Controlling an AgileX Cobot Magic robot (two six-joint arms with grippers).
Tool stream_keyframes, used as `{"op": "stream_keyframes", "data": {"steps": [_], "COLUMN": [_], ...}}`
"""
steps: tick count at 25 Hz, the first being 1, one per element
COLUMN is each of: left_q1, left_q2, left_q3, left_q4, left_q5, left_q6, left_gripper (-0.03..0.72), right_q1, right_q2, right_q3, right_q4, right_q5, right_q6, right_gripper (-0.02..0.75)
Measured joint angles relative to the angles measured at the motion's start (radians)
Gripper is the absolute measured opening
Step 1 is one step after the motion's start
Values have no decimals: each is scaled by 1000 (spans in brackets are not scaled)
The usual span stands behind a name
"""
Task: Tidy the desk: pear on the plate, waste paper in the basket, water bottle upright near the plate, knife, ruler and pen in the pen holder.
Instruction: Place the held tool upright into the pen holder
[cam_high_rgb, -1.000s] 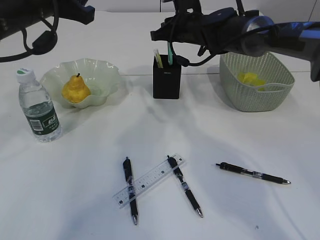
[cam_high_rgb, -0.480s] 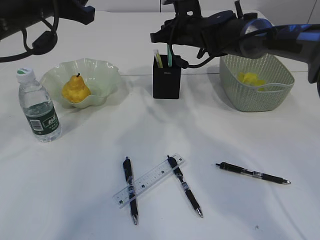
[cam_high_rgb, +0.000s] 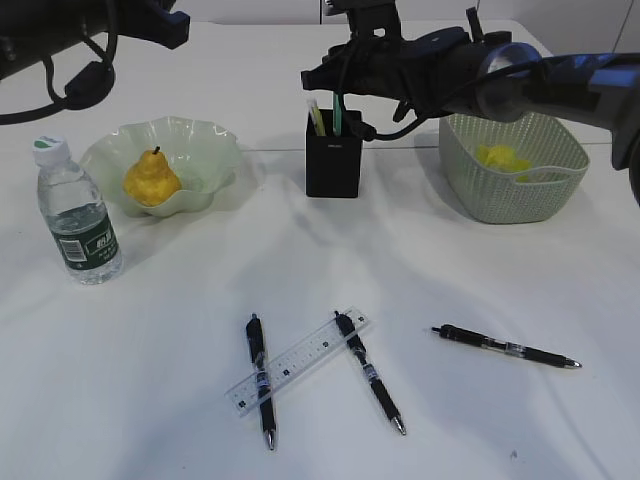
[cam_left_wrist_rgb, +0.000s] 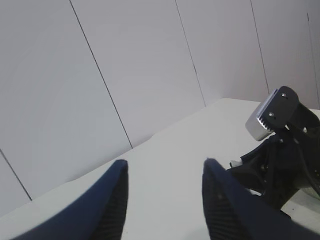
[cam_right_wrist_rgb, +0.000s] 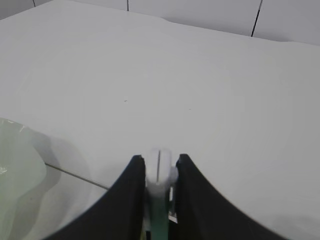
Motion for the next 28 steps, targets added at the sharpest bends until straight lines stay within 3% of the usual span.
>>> {"op": "stream_keyframes", "data": {"steps": [18,28], "left_q1": [0,0], "left_q2": [0,0], "left_q3": [0,0], "left_q4": [2,2], "left_q5": [-4,-5], "left_q6": [0,0], "left_gripper": [341,341], "right_q1": [0,0], "right_q2": [1,1], "right_q3": [0,0], "right_q4": [61,232], "right_q5": [-3,-5], "right_q6": [0,0], "right_gripper": [164,166]}}
